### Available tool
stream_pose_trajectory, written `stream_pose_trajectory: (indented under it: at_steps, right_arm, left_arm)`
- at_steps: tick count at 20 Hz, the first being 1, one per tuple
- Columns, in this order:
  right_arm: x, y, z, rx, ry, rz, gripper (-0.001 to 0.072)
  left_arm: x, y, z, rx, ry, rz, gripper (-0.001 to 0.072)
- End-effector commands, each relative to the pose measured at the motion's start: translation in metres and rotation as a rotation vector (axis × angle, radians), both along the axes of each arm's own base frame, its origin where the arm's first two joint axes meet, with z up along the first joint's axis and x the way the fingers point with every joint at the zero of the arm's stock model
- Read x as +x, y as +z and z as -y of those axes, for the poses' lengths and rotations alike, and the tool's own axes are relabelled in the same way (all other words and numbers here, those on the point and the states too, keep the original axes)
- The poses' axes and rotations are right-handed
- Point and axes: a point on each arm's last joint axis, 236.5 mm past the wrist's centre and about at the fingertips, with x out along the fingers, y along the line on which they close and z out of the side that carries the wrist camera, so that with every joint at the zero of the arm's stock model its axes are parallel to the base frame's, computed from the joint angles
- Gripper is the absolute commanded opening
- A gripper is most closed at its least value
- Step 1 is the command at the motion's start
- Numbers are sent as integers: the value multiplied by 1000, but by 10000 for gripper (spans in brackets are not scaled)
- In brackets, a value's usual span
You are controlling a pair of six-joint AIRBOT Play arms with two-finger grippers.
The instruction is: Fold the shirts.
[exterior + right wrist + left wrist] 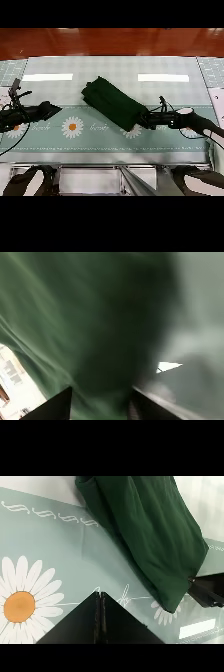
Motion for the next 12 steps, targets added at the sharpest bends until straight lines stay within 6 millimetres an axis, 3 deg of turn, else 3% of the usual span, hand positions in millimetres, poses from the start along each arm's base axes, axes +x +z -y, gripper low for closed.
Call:
stream_pose_trajectory:
  at_steps: [1,4,7,8,9,12]
  right_arm:
    - [29,2,-23,5,17,35,414]
    - [52,22,-29,26,17,87,401]
    - [63,54,-43,68,97,149,392]
    - [67,62,-44,59,120,166,281]
    - [74,66,-43,42,129,199,33]
    - [88,76,-41,28,121,248,28]
  left_arm:
    - [0,0,0,0,0,0,25]
    - [0,0,0,1,0,0,25]
    - [1,0,-1,2,3,3,25]
    - [1,0,-1,3,6,5,25]
    - [1,0,-1,3,6,5,25]
    - [1,0,-1,2,5,4,25]
